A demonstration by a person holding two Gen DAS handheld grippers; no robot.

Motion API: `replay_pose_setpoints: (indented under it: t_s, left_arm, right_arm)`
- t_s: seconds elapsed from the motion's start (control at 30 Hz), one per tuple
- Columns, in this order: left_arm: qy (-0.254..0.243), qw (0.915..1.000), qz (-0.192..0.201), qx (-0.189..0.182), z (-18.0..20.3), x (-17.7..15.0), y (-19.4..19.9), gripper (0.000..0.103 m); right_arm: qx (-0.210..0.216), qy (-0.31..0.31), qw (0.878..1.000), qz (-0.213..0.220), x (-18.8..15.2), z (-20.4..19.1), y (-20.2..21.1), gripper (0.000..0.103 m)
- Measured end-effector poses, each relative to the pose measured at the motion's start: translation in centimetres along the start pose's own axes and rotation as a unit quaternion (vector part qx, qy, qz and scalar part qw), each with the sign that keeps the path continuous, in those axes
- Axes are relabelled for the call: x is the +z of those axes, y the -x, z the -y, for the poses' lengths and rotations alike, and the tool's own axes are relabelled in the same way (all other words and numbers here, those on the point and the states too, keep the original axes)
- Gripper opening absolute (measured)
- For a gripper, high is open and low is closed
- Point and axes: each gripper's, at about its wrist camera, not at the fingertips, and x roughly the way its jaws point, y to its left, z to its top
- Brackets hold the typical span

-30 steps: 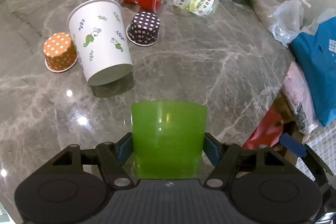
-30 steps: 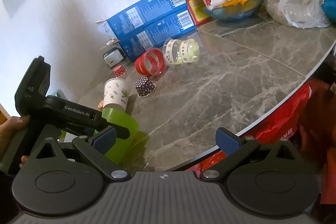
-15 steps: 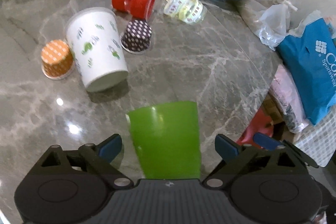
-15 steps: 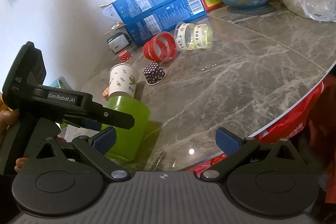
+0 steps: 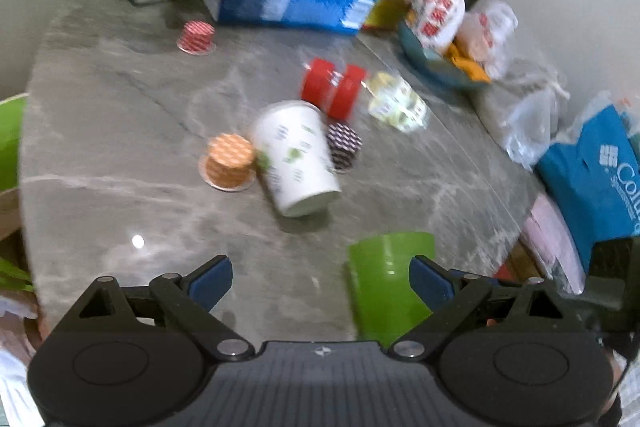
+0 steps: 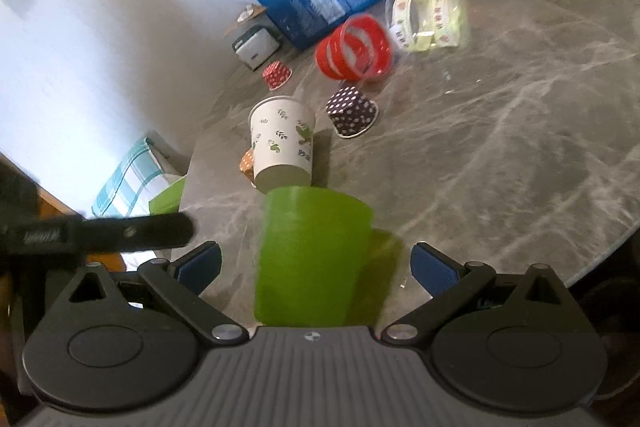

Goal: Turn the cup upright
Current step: 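Grasp the green cup with the right gripper while the left gripper releases it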

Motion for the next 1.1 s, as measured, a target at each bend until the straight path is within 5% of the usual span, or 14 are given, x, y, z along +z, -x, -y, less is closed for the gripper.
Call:
replay_pose_setpoints:
  t_s: [0.7, 0.9, 1.1]
  left_arm:
    - [0.061, 0.9973, 0.018, -0.035, -7.0, -4.0, 2.0, 0.097]
    - [0.075, 0.9959, 0.018, -0.047, -7.4, -4.3, 2.2, 0.097]
    - [0.06, 0.995, 0.045, -0.066, -6.0, -4.6, 3.7, 0.097]
  right_arm:
    - [-0.061, 0.039, 0.994, -0.084, 1.4, -2.7, -5.2, 0.073]
    - [-0.063, 0.058, 0.995, -0.049, 1.0, -3.8, -3.7, 0.073]
    - [-0.061, 0.123, 0.988, 0.064, -0.8, -6.0, -0.3, 0.072]
